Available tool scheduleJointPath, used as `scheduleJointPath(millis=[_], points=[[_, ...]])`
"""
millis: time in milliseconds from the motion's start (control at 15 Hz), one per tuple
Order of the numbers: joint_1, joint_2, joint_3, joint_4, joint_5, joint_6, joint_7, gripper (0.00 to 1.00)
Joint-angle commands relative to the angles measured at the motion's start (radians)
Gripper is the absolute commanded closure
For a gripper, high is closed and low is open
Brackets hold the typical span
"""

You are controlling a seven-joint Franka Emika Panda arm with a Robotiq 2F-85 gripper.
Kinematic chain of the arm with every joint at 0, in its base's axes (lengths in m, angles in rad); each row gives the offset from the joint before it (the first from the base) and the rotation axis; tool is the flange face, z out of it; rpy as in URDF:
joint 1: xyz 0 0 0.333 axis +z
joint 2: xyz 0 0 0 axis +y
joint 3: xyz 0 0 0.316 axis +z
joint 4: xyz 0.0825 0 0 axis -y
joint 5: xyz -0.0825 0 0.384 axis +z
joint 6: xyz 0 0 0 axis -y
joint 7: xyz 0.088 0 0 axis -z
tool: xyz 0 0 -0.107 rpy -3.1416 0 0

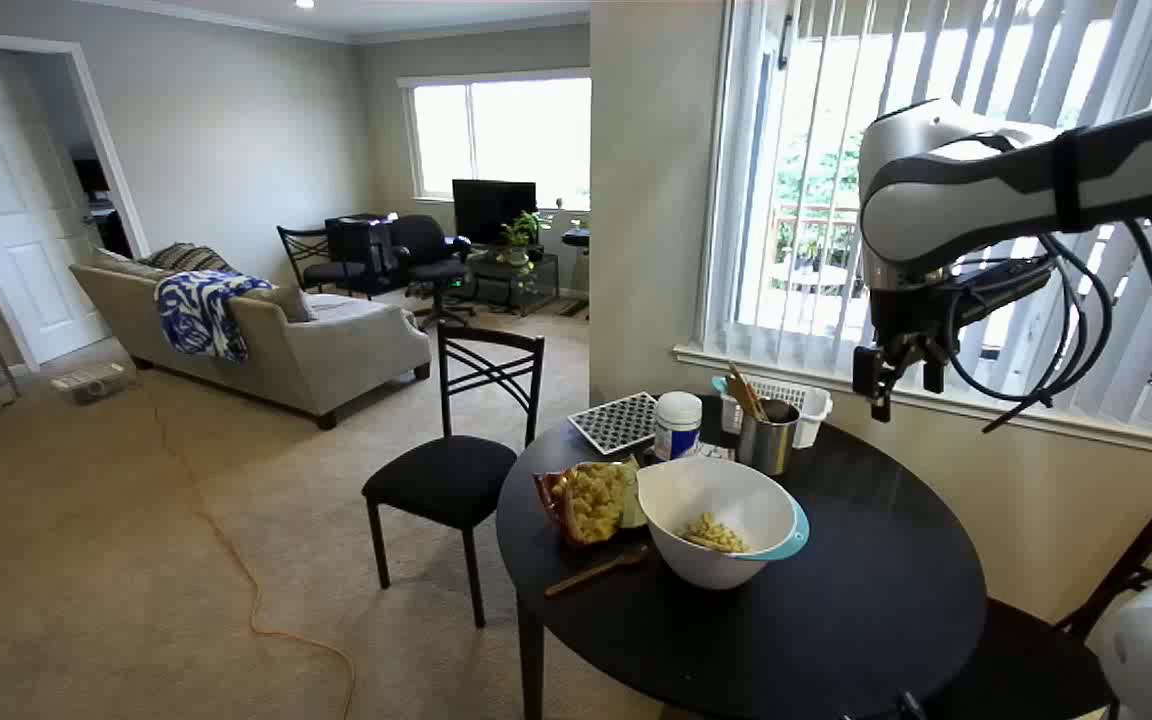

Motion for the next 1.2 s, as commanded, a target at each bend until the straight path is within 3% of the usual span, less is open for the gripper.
scheduleJointPath(millis=[0,733,933,1133], points=[[0.012,0.001,-0.01,0.002,-0.005,-0.003,0.005,0.0],[0.011,0.02,0.008,0.004,-0.016,0.012,0.03,0.0],[0.035,0.068,0.027,-0.039,0.039,0.168,0.123,0.0],[0.08,0.13,0.074,-0.108,0.039,0.439,0.158,0.0]])
